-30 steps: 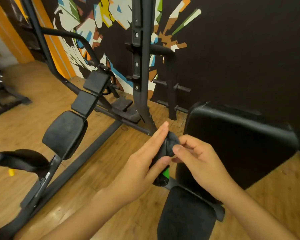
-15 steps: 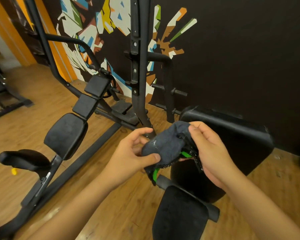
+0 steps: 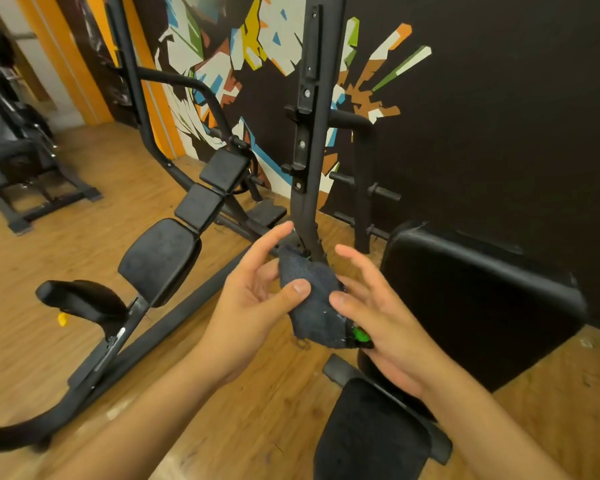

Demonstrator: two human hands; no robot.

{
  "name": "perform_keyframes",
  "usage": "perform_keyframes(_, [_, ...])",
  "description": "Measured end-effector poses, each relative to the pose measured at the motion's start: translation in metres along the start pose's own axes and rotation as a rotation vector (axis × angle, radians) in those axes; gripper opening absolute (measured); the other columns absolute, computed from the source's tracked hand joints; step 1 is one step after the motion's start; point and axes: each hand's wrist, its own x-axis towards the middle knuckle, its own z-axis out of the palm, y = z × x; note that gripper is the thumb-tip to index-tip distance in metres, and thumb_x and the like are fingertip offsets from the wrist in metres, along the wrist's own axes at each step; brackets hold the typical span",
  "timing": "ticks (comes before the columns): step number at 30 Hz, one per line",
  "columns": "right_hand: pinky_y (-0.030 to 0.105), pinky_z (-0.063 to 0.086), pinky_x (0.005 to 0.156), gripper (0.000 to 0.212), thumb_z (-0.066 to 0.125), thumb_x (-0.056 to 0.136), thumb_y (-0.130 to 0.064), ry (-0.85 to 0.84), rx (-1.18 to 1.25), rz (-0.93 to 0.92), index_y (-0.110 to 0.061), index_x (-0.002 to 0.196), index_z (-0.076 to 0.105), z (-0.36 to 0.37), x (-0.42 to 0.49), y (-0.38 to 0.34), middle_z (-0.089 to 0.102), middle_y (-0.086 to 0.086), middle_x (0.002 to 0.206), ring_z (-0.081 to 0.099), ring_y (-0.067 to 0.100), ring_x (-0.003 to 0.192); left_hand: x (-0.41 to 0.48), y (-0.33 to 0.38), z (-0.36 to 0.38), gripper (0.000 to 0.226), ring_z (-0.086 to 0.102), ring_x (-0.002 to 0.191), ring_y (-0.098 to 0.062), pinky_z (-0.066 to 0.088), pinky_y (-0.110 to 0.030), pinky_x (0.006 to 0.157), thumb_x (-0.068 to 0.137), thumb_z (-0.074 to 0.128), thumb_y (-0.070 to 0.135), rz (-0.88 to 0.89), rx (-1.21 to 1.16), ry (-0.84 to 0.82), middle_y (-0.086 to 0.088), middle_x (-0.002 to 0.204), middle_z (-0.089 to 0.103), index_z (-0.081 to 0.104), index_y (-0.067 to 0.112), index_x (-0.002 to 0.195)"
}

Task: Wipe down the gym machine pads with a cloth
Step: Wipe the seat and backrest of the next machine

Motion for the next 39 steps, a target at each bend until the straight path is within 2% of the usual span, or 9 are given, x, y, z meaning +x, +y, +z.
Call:
perform_keyframes(3, [0.045,0.051,0.106,0.062,0.086,0.081,-0.03,-0.101,0.041,0.026,-0.042,0.136,0.061,0.013,0.003,0.015,0.064,-0.01,0.139,0.06,0.019,0.13,-0.01,0.005,-0.016,0.051,0.074,0.1,-0.015,0.058,-0.024,0.076,0.086,0.067,0.004,-0.027,0.148,0.08,0.002,0.117,0.075,0.057,0.015,0.136])
perform_keyframes(7, [0.028,0.054,0.098,0.049,0.08,0.086,-0.008,-0.134,-0.311,-0.075,-0.026,0.129,0.066,0.026,0.022,0.023,0.068,-0.002,0.129,0.065,0.012,0.12,-0.031,0.014,-0.049,0.055,0.071,0.066,0.002,0.051,-0.009,0.063,0.086,0.075,0.005,-0.114,0.452,0.1,0.011,0.09,0.078,0.058,0.025,0.134])
perform_keyframes(10, [0.012,0.049,0.088,0.03,0.077,0.086,-0.001,-0.137,-0.585,-0.225,-0.028,0.099,0.072,0.046,0.043,0.034,0.069,-0.01,0.108,0.065,0.0,0.106,-0.054,0.007,-0.084,0.047,0.072,0.079,0.006,0.052,-0.01,0.066,0.089,0.076,0.014,-0.159,0.666,0.147,0.019,0.096,0.075,0.061,0.036,0.128])
perform_keyframes(15, [0.015,0.042,0.101,0.01,0.066,0.098,-0.015,-0.282,-0.605,-0.174,-0.024,0.102,0.068,0.115,0.091,0.073,0.061,-0.029,0.131,0.052,-0.01,0.125,-0.085,-0.002,-0.157,0.032,0.072,0.097,-0.005,0.062,-0.035,0.082,0.092,0.075,0.025,-0.144,0.674,0.306,0.019,0.109,0.071,0.069,0.047,0.114])
perform_keyframes(18, [0.021,0.054,0.085,0.013,0.052,0.104,-0.007,-0.348,-0.386,-0.081,-0.018,0.108,0.058,0.186,0.122,0.093,0.07,-0.025,0.117,0.066,-0.001,0.108,-0.097,0.002,-0.212,0.019,0.06,0.117,-0.01,0.058,-0.033,0.087,0.087,0.067,0.05,-0.086,0.743,0.415,0.023,0.123,0.053,0.072,0.049,0.105])
perform_keyframes(21, [0.03,0.055,0.075,0.006,0.053,0.103,-0.023,-0.334,-0.314,-0.11,-0.029,0.103,0.054,0.254,0.155,0.111,0.073,-0.012,0.099,0.069,0.01,0.09,-0.107,0.01,-0.268,0.026,0.056,0.128,-0.008,0.054,-0.033,0.096,0.09,0.064,0.048,-0.055,0.74,0.508,0.023,0.133,0.054,0.075,0.037,0.11])
perform_keyframes(27, [0.054,0.057,0.078,0.028,0.055,0.1,-0.03,-0.404,-0.269,-0.246,-0.054,0.114,0.057,0.375,0.2,0.132,0.073,0.001,0.1,0.07,0.025,0.089,-0.122,0.038,-0.369,0.019,0.073,0.1,-0.017,0.061,-0.05,0.081,0.097,0.067,0.024,-0.074,0.557,0.726,0.007,0.108,0.074,0.067,0.027,0.116])
perform_keyframes(33, [0.05,0.046,0.112,0.066,0.07,0.096,-0.027,-0.743,-0.288,-0.147,-0.066,0.14,0.041,0.453,0.24,0.151,0.051,-0.012,0.152,0.048,0.011,0.14,-0.144,0.069,-0.445,0.051,0.075,0.094,-0.015,0.06,-0.029,0.074,0.097,0.064,0.009,-0.1,0.511,0.869,0.002,0.103,0.076,0.051,0.031,0.141])
perform_keyframes(39, [0.048,0.048,0.111,0.069,0.067,0.098,-0.011,-0.819,-0.212,-0.041,-0.056,0.144,0.042,0.51,0.271,0.163,0.063,0.001,0.139,0.061,0.014,0.128,-0.158,0.076,-0.49,0.063,0.073,0.097,-0.024,0.062,-0.041,0.081,0.098,0.064,0.007,-0.142,0.48,1.008,-0.007,0.107,0.074,0.04,0.031,0.151])
